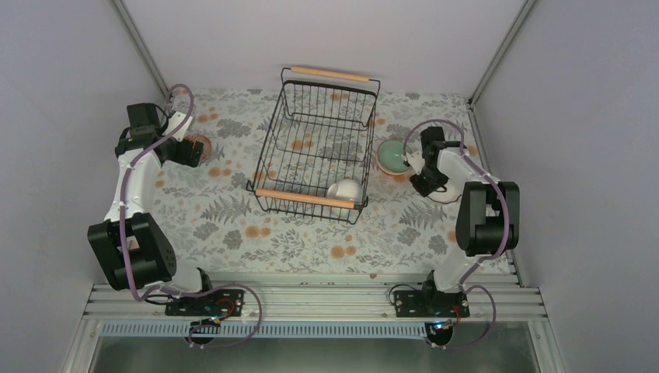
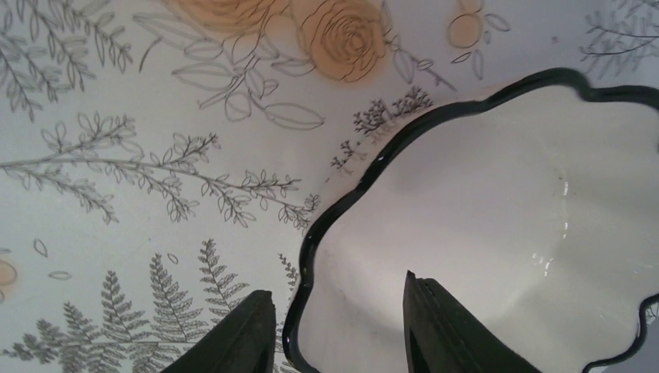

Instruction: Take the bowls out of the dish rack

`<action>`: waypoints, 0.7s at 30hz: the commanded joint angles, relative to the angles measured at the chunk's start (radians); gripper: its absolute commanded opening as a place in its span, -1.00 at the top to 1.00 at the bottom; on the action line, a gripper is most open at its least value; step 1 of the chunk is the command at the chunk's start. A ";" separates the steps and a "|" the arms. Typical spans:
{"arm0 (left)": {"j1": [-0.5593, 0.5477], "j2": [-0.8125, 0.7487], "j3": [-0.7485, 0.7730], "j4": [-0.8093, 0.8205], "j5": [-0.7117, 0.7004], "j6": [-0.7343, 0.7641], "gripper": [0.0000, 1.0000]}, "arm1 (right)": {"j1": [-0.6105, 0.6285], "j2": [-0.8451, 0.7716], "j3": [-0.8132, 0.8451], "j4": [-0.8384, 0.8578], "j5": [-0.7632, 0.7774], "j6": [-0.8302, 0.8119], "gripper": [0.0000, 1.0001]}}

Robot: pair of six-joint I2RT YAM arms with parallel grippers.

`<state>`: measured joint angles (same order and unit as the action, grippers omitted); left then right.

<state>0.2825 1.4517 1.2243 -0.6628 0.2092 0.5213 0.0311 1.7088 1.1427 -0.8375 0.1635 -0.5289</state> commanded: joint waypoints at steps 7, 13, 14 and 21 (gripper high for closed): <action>0.006 0.002 -0.030 0.017 -0.067 0.051 -1.00 | -0.008 -0.114 0.192 -0.117 -0.054 0.035 -0.01; 0.006 -0.001 -0.009 -0.011 -0.018 0.036 -1.00 | 0.040 -0.165 0.382 -0.231 -0.126 0.047 -0.03; 0.004 0.002 0.007 -0.027 0.008 0.030 -1.00 | 0.056 -0.167 0.418 -0.254 -0.157 0.046 -0.04; -0.016 0.008 0.049 -0.066 0.069 -0.011 -1.00 | 0.252 -0.084 0.651 -0.409 -0.247 0.054 -0.05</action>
<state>0.2794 1.4540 1.2411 -0.7059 0.2268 0.5377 0.1745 1.5696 1.7020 -1.1206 -0.0132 -0.4953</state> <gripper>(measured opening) 0.998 0.524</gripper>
